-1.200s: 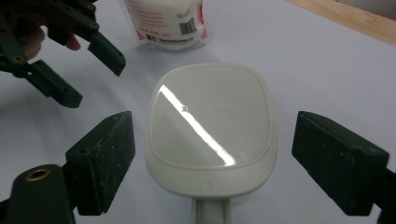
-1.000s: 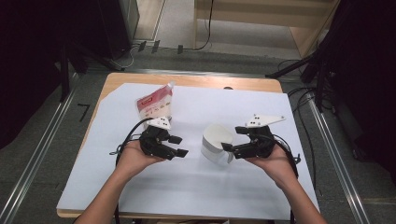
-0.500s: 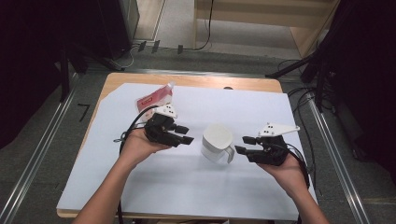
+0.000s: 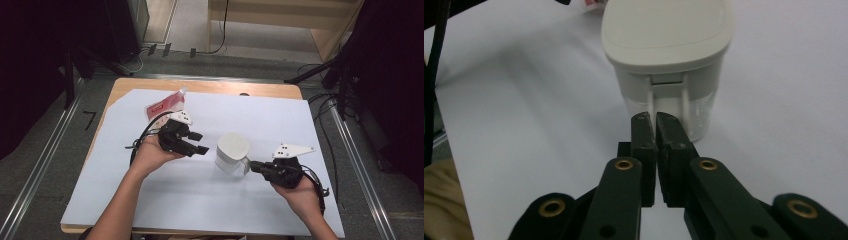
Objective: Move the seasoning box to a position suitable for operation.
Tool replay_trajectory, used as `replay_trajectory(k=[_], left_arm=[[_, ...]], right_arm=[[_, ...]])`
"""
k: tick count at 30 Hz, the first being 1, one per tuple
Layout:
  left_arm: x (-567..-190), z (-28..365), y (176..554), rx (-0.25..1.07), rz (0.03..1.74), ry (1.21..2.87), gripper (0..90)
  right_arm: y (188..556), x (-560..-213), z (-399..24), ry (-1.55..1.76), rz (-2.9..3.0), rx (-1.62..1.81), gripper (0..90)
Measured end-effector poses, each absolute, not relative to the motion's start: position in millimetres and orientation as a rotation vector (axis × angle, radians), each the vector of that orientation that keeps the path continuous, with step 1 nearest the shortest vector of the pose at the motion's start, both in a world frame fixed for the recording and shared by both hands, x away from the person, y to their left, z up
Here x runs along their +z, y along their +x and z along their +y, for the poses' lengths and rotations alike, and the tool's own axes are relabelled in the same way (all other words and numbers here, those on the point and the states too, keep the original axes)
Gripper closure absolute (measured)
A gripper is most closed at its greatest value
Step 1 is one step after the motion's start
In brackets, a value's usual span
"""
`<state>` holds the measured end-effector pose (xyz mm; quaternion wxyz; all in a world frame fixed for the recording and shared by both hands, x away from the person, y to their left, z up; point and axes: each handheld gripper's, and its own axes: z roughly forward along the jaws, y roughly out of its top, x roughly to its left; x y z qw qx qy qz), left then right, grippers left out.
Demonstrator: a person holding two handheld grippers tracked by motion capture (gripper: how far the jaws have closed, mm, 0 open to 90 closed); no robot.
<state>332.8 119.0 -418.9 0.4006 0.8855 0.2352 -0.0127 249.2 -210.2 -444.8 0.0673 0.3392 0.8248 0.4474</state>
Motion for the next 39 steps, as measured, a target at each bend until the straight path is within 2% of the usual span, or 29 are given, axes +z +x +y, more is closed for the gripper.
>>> replay_trajectory(k=[2,12,16,19,28,33,39], left_arm=[[-420.0,118.0,332.5,-0.033,0.594,2.243,40.7],[-425.8,110.1,333.8,-0.070,0.584,2.241,39.7],[-426.6,107.9,333.5,-0.065,0.572,2.238,33.8],[-427.8,106.5,333.4,-0.088,0.574,2.242,34.2],[-426.0,107.6,330.5,-0.040,0.563,2.229,34.1],[-425.4,108.0,329.7,-0.058,0.550,2.221,34.0],[-425.5,107.5,328.7,-0.041,0.557,2.211,30.9]], right_arm=[[247.3,-446.2,-205.2,1.007,2.504,1.342,89.7],[246.0,-454.9,-193.9,0.994,2.558,1.329,90.0],[248.7,-459.9,-193.2,1.029,2.566,1.349,90.0],[248.4,-462.7,-190.2,1.030,2.583,1.350,90.0],[251.6,-471.8,-180.8,1.031,2.591,1.310,90.0],[255.2,-472.5,-185.1,1.056,2.587,1.322,90.0],[255.5,-471.8,-186.2,1.058,2.583,1.303,90.0]])
